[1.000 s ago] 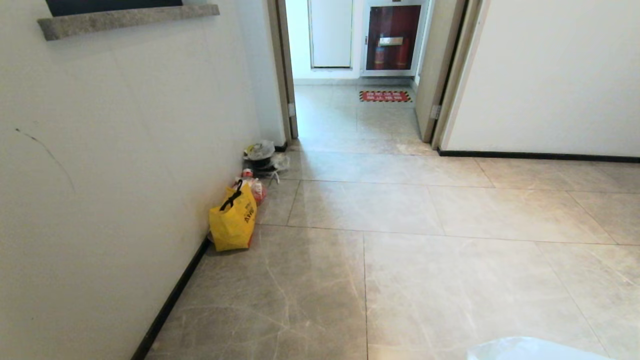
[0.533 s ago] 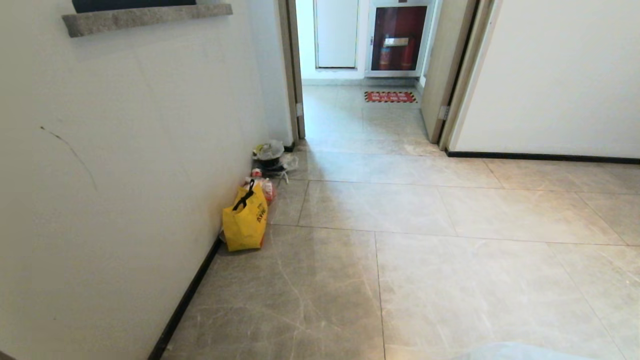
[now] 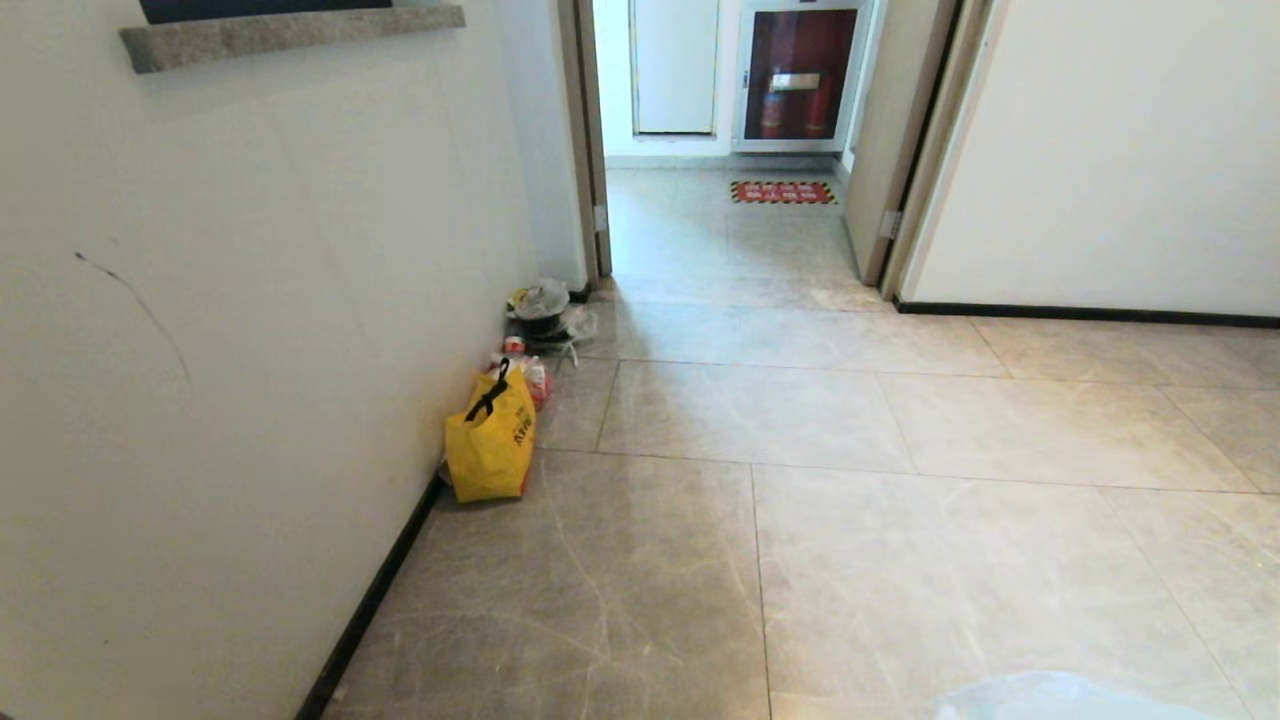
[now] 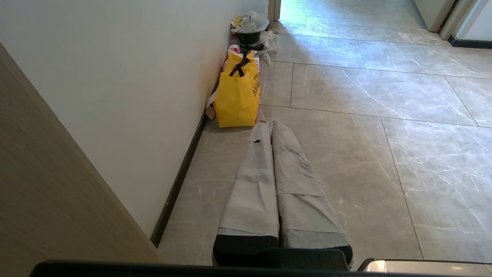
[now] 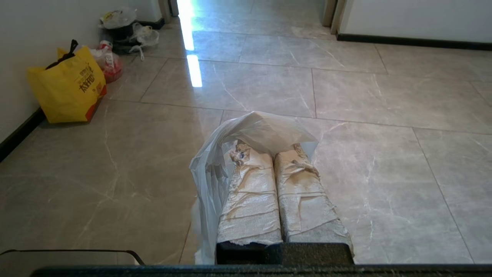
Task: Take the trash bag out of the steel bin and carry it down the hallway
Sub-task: Put the trash bag at the door
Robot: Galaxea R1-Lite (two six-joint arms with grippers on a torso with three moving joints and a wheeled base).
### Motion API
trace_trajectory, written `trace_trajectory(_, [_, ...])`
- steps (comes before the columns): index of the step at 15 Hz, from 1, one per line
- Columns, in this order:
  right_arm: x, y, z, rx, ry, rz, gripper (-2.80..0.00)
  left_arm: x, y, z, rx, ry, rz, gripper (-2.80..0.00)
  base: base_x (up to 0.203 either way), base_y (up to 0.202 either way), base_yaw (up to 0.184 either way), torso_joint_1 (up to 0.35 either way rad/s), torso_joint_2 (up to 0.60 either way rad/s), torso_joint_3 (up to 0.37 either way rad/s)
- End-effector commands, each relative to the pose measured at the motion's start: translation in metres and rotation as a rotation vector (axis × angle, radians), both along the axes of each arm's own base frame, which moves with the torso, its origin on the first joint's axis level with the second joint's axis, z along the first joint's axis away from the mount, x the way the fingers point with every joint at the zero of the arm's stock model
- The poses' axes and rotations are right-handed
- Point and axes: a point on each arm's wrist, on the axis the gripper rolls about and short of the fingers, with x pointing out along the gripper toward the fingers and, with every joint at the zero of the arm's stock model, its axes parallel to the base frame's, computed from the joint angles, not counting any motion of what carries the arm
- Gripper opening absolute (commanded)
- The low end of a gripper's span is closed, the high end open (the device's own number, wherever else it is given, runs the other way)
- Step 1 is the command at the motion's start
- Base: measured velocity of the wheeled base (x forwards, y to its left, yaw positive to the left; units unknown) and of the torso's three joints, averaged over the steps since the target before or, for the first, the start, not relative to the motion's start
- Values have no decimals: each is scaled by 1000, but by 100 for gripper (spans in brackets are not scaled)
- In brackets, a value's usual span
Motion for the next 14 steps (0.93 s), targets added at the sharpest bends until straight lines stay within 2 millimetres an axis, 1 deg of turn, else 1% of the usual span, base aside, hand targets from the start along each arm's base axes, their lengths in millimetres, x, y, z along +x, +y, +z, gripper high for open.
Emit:
trace_trajectory(1, [0,0,0,-1,1,1,-280,0,0,0,-1,1,0,-280,0,0,0,0,0,0])
trace_trajectory(3, [0,0,0,-1,1,1,-280,0,0,0,-1,0,0,-280,0,0,0,0,0,0])
trace_trajectory(4, [0,0,0,-1,1,1,-280,0,0,0,-1,0,0,-280,137,0,5,-2,-2,-2])
trace_trajectory(14, [0,0,0,-1,1,1,-280,0,0,0,-3,0,2,-280,192,0,1,1,3,3])
